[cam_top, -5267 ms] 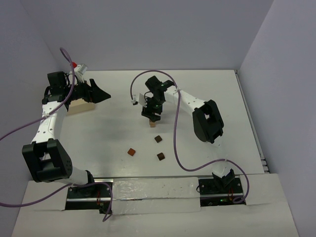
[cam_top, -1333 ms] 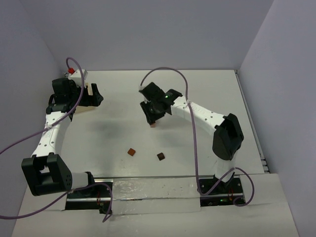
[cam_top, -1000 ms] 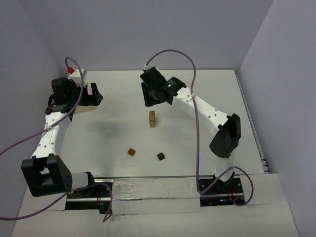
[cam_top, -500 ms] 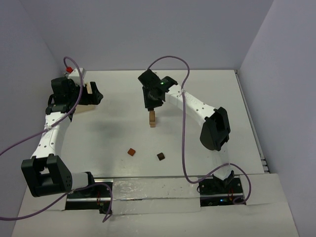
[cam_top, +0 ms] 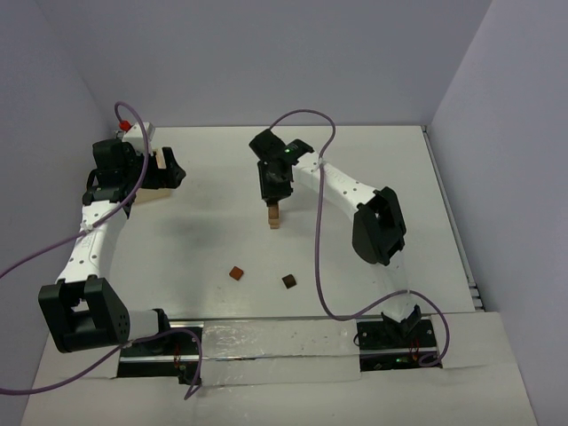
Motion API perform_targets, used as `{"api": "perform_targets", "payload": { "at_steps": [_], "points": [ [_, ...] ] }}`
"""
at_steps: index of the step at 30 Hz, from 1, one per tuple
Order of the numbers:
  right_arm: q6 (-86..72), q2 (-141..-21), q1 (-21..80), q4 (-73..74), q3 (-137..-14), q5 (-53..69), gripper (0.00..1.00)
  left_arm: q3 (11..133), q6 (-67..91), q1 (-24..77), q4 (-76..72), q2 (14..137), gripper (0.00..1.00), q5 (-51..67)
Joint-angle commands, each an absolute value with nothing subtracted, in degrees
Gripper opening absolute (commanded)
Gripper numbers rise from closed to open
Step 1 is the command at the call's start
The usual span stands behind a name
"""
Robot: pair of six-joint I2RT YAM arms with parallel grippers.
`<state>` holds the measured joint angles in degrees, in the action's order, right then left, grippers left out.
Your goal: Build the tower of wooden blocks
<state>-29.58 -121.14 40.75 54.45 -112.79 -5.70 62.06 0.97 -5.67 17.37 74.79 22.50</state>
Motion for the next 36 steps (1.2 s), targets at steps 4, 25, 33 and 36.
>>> {"api": "perform_targets", "payload": {
  "at_steps": [4, 25, 33, 36],
  "points": [
    [-30.81, -122.46, 39.32, 54.93, -112.13, -4.27, 0.00, 64.49, 1.67, -5.55, 16.59, 75.29, 0.99, 22.17],
    [-30.59, -124.63, 38.67, 55.19, -112.94, -3.43, 0.10, 64.77, 1.76, -5.54, 16.52, 75.60, 0.99, 22.50],
    [-30.90, -125.12, 38.67, 55.28, -113.41, -3.64, 0.12, 64.98, 1.73, -5.54, 16.61, 76.03, 0.99, 22.68],
    [-30.83, -125.16, 38.67, 55.28, -113.31, -3.52, 0.14, 64.86, 1.76, -5.54, 16.61, 75.94, 0.99, 22.76]
  ]
}}
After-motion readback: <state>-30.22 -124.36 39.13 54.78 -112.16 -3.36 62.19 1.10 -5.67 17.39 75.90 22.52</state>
